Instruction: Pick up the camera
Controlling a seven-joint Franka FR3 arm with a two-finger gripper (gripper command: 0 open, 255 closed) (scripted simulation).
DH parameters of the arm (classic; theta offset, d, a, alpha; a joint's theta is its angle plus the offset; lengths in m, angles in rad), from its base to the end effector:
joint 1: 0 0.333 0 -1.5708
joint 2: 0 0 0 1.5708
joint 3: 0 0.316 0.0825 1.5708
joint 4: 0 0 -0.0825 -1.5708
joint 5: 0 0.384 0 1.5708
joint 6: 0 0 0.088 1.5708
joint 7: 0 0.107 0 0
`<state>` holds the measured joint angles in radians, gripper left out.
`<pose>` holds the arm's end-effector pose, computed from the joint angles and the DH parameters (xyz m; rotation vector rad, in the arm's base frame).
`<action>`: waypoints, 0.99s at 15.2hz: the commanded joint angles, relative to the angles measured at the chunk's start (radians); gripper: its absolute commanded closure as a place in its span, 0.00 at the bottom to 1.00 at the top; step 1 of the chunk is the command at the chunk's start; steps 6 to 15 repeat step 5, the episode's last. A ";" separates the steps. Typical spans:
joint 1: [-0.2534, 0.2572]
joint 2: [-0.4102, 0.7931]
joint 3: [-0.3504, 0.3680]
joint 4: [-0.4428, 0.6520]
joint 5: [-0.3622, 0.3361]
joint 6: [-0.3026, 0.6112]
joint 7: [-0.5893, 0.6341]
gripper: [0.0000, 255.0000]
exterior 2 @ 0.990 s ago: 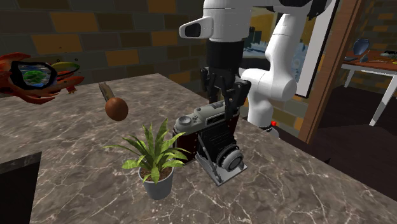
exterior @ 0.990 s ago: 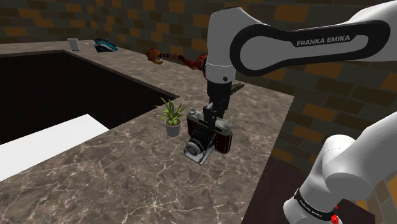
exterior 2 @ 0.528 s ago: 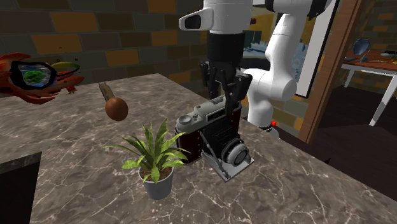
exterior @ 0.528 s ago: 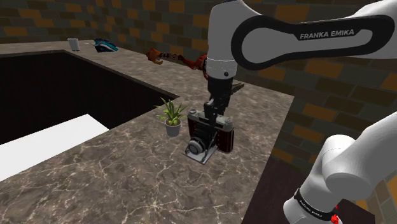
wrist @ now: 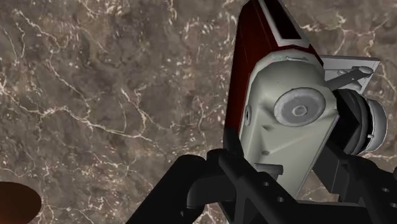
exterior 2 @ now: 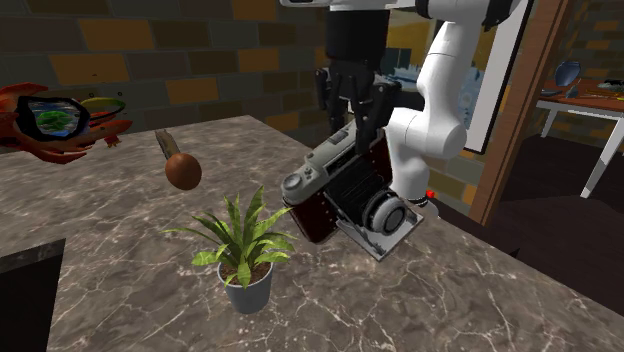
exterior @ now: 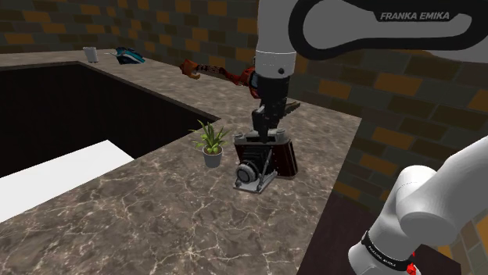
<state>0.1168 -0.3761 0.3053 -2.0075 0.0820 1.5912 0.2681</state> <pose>0.3872 0.2059 0.5967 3.0892 0.1961 -0.0669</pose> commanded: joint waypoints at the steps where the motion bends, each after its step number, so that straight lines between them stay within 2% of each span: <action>1: -0.001 0.003 -0.001 0.034 -0.002 -0.029 0.001 1.00; 3: -0.002 0.009 -0.002 0.066 -0.003 -0.056 0.002 1.00; 15: -0.002 0.009 -0.002 0.069 -0.004 -0.058 0.002 1.00</action>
